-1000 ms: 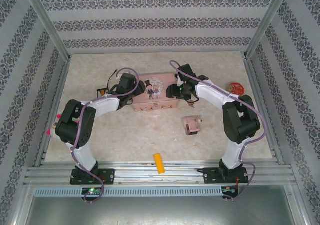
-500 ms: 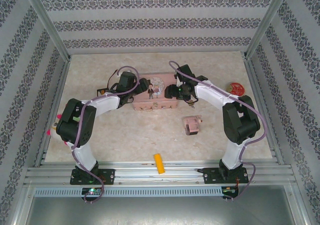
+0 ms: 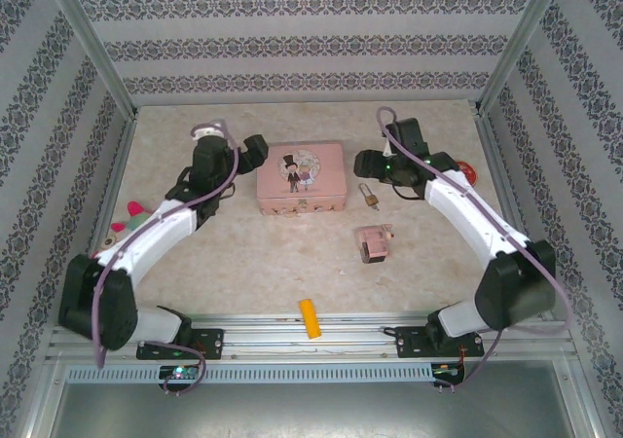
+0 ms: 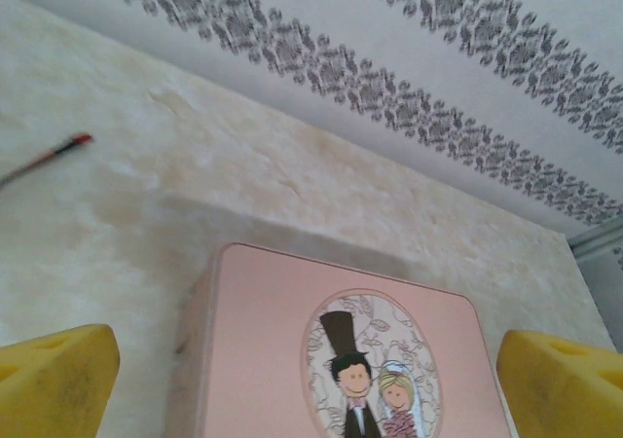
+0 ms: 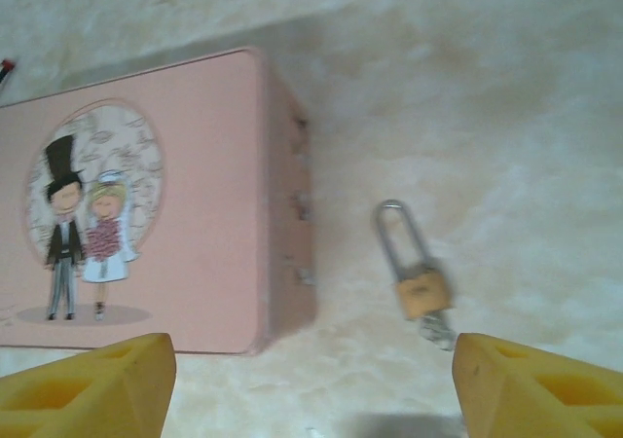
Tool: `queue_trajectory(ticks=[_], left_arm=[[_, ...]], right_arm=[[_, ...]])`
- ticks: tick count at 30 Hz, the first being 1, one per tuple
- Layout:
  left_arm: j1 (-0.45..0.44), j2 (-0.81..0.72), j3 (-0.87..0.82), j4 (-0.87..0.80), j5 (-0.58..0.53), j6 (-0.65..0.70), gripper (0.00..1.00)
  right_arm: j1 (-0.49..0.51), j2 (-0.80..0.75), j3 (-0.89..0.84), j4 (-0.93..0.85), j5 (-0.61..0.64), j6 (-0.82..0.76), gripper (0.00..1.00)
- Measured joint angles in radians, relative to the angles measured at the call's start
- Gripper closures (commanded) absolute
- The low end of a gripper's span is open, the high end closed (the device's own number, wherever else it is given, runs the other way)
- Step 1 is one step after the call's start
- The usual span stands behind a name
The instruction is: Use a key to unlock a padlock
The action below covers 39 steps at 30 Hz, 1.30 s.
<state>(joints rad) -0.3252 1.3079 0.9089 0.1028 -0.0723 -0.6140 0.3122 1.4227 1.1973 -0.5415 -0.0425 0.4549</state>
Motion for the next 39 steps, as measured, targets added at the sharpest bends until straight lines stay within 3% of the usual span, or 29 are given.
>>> queue_trajectory(ticks=[5, 7, 13, 19, 28, 34, 39], left_arm=[[0.000, -0.230, -0.163, -0.019, -0.125, 0.074, 0.01], [0.000, -0.333, -0.227, -0.028, -0.181, 0.104, 0.01], [0.000, -0.600, -0.393, -0.035, -0.336, 0.191, 0.01], [0.000, -0.722, -0.550, -0.019, -0.436, 0.284, 0.01], [0.050, -0.671, -0.694, 0.146, -0.475, 0.465, 0.01], [0.179, -0.521, -0.714, 0.303, -0.370, 0.488, 0.01], [0.219, -0.336, -0.718, 0.474, -0.270, 0.509, 0.01]], right_arm=[[-0.063, -0.141, -0.119, 0.000, 0.069, -0.031, 0.11], [-0.085, -0.207, -0.172, 0.007, 0.101, -0.043, 0.02], [-0.108, -0.396, -0.309, 0.062, 0.196, -0.106, 0.02], [-0.109, -0.560, -0.481, 0.190, 0.287, -0.172, 0.02], [-0.134, -0.639, -0.707, 0.469, 0.314, -0.295, 0.02], [-0.169, -0.582, -0.821, 0.685, 0.302, -0.377, 0.02], [-0.226, -0.538, -0.876, 0.829, 0.271, -0.388, 0.02]])
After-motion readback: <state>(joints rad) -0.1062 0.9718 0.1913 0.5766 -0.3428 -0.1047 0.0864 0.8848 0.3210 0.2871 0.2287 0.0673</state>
